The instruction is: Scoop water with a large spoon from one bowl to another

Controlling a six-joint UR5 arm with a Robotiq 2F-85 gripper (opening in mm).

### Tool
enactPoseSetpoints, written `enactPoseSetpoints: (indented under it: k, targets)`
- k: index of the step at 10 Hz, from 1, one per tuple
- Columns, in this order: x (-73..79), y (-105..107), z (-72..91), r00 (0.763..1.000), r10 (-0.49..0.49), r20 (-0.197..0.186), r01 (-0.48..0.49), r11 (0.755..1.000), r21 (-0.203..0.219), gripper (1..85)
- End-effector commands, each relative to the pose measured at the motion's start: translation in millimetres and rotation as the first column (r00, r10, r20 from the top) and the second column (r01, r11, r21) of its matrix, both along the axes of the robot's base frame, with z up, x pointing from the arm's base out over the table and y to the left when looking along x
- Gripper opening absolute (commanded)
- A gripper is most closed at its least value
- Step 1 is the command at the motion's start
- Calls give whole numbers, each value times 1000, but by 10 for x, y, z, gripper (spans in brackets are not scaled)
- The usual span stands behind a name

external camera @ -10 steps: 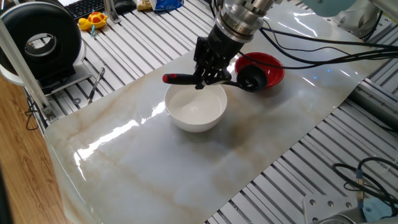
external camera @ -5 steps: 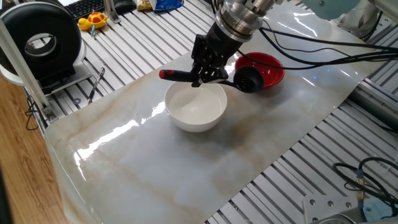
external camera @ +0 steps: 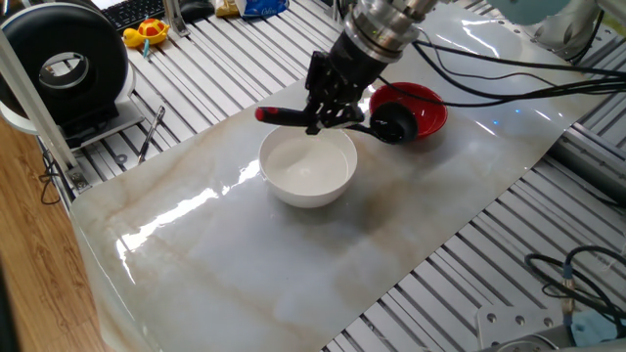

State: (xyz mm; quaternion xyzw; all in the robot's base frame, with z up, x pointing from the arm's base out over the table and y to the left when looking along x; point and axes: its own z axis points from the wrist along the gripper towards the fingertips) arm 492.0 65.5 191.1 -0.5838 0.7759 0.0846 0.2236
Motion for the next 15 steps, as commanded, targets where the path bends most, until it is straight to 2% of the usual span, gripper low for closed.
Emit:
enactPoseSetpoints:
  k: [1,3,7,9,13,15]
  targets:
    - [-114,-171,43,1000,22,-3,-22,1000,-22,13]
    - [-169,-271,41,1000,14,-8,-15,999,-41,13]
    - [-103,-371,22,1000,-10,11,11,997,-76,13]
    - [-103,-381,18,1000,-17,9,18,997,-79,13]
    - [-34,-359,47,999,-42,29,43,997,-61,13]
    - [-30,-417,28,999,-33,34,36,995,-88,13]
